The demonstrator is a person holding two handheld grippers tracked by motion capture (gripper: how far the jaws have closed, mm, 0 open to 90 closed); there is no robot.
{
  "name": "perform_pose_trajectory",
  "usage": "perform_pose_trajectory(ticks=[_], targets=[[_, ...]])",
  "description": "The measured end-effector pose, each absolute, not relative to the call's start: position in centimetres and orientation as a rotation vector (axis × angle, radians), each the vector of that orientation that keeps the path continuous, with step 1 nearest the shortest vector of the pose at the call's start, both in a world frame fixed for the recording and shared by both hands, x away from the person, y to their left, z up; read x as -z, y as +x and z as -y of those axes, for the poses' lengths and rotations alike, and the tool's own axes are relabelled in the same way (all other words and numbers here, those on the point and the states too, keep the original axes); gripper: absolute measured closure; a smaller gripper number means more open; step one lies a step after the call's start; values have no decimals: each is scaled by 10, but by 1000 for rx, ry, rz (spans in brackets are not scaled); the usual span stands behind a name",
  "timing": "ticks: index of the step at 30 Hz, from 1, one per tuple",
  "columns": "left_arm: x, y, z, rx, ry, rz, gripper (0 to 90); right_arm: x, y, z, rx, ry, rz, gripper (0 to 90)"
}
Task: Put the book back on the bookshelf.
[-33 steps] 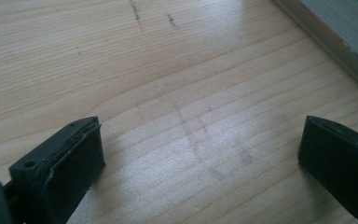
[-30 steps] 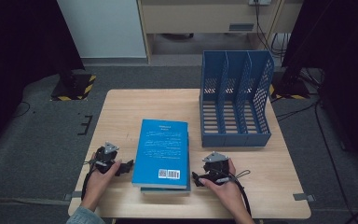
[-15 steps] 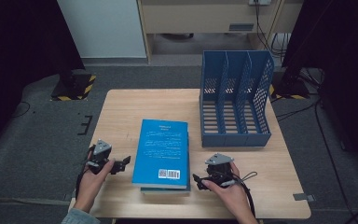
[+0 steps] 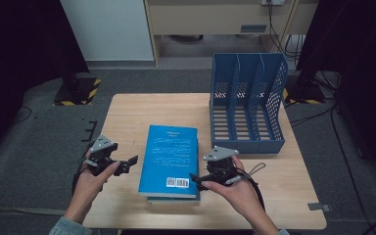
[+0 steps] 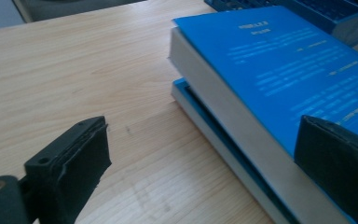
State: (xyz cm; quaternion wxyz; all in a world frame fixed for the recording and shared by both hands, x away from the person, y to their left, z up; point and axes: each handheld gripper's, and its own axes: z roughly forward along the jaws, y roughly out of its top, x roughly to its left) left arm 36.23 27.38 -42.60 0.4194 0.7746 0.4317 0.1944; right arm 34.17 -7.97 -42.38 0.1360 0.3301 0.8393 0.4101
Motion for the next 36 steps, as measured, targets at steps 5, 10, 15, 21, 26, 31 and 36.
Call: perform_pose_trajectory(ticks=[5,10,15,21,26,31,36], targets=[[429,368,-249,-449,1996,-1018,33,428,359,67,-1214,994,-2478,98],[439,374,-238,-404,2017,-982,33,438,365,56,-1179,973,-2520,84],[448,375,-233,-376,2025,-992,36,445,369,53,-1190,984,-2552,43],[450,375,-229,-335,2026,-959,34,449,379,54,-1219,1086,-2585,34],[453,378,-224,-277,2026,-937,33,451,384,52,-1210,1141,-2602,19],[454,379,-221,-270,2027,-949,11,454,390,52,-1227,1177,-2621,2],[455,382,-221,-247,2025,-952,0,455,394,53,-1237,1191,-2637,1]])
